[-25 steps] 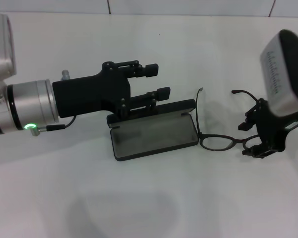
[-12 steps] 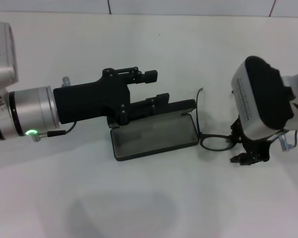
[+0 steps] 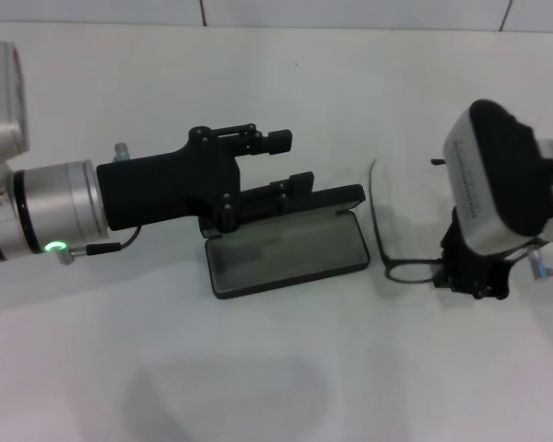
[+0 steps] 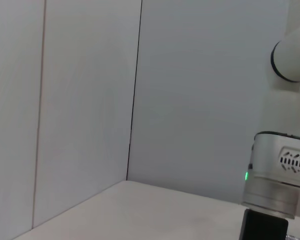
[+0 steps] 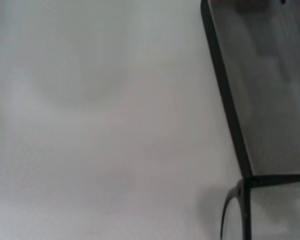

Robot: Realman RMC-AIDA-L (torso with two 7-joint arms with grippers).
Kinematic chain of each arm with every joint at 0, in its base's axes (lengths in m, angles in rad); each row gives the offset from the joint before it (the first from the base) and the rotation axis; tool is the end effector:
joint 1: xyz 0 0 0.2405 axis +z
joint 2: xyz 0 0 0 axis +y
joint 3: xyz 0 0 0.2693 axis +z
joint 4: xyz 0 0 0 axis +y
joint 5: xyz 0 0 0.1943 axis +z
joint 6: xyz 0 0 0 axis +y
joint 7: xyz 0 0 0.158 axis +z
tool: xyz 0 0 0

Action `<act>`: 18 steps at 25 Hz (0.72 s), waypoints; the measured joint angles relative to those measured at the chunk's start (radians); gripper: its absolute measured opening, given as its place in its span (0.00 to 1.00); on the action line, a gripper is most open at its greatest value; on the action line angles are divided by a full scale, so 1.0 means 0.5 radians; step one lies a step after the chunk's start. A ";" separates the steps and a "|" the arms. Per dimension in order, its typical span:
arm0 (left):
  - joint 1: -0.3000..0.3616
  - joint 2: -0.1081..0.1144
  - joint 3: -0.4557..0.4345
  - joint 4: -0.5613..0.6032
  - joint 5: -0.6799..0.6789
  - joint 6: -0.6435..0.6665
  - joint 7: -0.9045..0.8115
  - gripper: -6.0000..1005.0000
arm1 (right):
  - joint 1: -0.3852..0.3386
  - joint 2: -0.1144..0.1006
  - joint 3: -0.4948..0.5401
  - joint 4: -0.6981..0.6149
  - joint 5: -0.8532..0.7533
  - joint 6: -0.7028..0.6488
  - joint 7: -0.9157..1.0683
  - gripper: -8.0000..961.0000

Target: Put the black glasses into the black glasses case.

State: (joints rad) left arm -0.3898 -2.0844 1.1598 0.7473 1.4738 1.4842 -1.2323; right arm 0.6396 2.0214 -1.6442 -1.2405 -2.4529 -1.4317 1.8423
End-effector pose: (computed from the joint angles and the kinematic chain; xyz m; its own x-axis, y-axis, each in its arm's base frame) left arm -0.2170 0.3080 -0.0337 0.7531 0.1252 0.6459 0.2971 -0.9406 -0.1642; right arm 0.1947 0.3413 -0.0573 0.8802 0.1499 0.4503 0.1884 -0.9812 -0.0415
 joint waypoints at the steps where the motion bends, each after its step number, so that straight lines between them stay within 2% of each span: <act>1: 0.000 0.001 -0.010 0.000 -0.001 0.023 -0.002 0.57 | -0.018 -0.002 0.037 -0.045 0.000 -0.037 -0.003 0.12; 5: 0.004 0.002 -0.079 -0.006 -0.003 0.152 -0.019 0.57 | -0.157 -0.004 0.222 -0.280 0.081 -0.166 -0.077 0.12; 9: 0.013 -0.009 -0.196 -0.074 -0.028 0.334 0.055 0.56 | -0.325 -0.002 0.450 -0.343 0.503 -0.204 -0.390 0.13; 13: -0.040 -0.004 -0.209 -0.187 -0.101 0.464 0.151 0.56 | -0.376 -0.003 0.592 0.018 1.087 -0.219 -0.738 0.13; 18: -0.115 -0.011 -0.194 -0.275 -0.131 0.535 0.225 0.56 | -0.301 -0.007 0.688 0.607 1.556 -0.245 -1.104 0.13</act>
State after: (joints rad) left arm -0.4475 -2.0900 1.0627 0.6097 1.4081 1.7515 -1.1199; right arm 0.4894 2.0178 -1.3001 -0.9367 -1.6748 -1.5541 1.2901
